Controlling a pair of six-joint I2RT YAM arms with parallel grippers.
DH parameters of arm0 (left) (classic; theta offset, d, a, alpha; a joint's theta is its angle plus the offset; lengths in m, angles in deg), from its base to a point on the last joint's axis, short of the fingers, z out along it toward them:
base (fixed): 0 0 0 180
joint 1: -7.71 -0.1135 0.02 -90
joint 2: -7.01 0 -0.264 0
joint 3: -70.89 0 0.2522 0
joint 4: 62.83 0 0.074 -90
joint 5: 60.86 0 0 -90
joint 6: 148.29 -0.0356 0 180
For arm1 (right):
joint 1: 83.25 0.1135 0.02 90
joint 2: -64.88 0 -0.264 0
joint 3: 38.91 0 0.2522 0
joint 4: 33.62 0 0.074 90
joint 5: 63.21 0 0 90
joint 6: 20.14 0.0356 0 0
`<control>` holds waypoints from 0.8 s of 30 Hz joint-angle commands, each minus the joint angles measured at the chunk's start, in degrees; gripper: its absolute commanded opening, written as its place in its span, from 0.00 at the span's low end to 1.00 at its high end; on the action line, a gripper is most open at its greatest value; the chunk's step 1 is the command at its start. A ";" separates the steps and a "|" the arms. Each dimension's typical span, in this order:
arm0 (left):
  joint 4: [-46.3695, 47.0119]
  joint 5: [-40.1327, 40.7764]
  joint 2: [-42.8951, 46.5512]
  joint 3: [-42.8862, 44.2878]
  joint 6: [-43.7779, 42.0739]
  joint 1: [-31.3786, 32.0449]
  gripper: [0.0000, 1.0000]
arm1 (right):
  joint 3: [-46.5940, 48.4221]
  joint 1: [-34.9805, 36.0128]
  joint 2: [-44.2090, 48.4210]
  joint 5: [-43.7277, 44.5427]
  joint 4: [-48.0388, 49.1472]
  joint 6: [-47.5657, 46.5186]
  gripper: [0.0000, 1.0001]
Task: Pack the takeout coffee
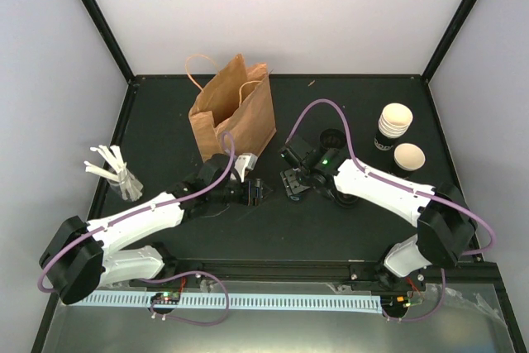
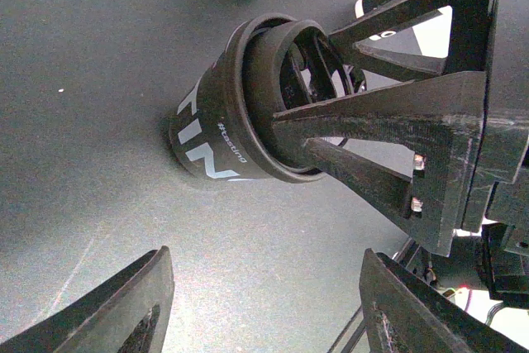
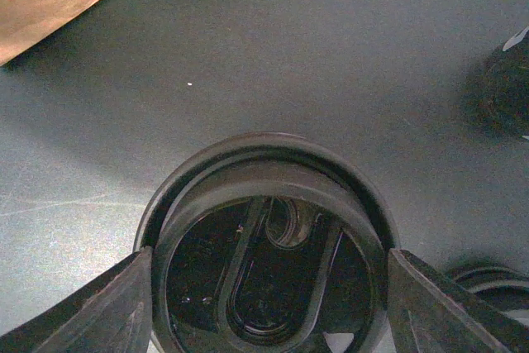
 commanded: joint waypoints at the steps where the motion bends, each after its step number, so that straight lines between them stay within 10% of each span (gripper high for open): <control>1: 1.54 -0.88 -0.72 -0.05 -0.03 -0.29 0.64 | -1.77 0.27 -0.44 0.91 -3.17 -0.57 0.60; 24: 1.92 -2.42 -1.44 0.65 0.14 -0.38 0.62 | -0.11 0.27 2.84 -3.12 -7.59 -5.03 0.59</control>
